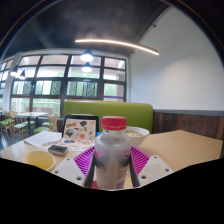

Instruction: Pour water

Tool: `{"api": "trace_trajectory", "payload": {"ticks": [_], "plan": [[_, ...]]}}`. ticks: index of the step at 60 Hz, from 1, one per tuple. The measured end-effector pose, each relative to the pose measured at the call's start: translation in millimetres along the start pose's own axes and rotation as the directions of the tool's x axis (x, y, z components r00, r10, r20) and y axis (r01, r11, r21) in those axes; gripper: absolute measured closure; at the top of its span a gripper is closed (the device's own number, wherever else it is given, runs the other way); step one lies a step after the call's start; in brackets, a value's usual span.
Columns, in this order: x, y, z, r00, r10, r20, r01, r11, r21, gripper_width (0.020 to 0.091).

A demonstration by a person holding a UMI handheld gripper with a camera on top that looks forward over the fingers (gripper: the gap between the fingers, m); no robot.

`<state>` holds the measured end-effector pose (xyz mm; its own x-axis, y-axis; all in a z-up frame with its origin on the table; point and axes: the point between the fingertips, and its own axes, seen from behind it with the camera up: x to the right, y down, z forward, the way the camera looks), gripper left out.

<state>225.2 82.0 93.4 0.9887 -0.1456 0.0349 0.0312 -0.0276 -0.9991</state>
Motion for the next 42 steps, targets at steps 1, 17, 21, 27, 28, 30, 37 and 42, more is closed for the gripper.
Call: {"api": "trace_trajectory", "payload": {"ticks": [1, 17, 21, 27, 28, 30, 37, 42], "plan": [[1.0, 0.3, -1.0, 1.000, -0.010, -0.001, 0.010, 1.000, -0.003, 0.0530], [1.5, -18.0, -67.5, 0.999, 0.020, 0.034, -0.019, 0.999, -0.027, 0.0265], [-2.7, -28.2, -99.1, 0.999, 0.003, 0.036, -0.001, 0.999, -0.037, 0.0269], [-11.7, -40.8, -154.2, 0.999, 0.012, 0.052, -0.010, 0.999, -0.032, 0.0269], [-13.5, -42.5, -163.2, 0.998, 0.016, 0.055, -0.015, 0.999, -0.030, 0.0270], [-16.3, -44.9, -181.2, 0.998, 0.023, 0.058, -0.021, 0.999, -0.027, 0.0270], [-27.4, -50.8, -241.5, 0.996, 0.038, 0.083, -0.038, 0.999, -0.008, 0.0270], [-30.2, -49.5, -271.4, 0.995, 0.059, 0.082, -0.059, 0.998, -0.009, 0.0271]]}}
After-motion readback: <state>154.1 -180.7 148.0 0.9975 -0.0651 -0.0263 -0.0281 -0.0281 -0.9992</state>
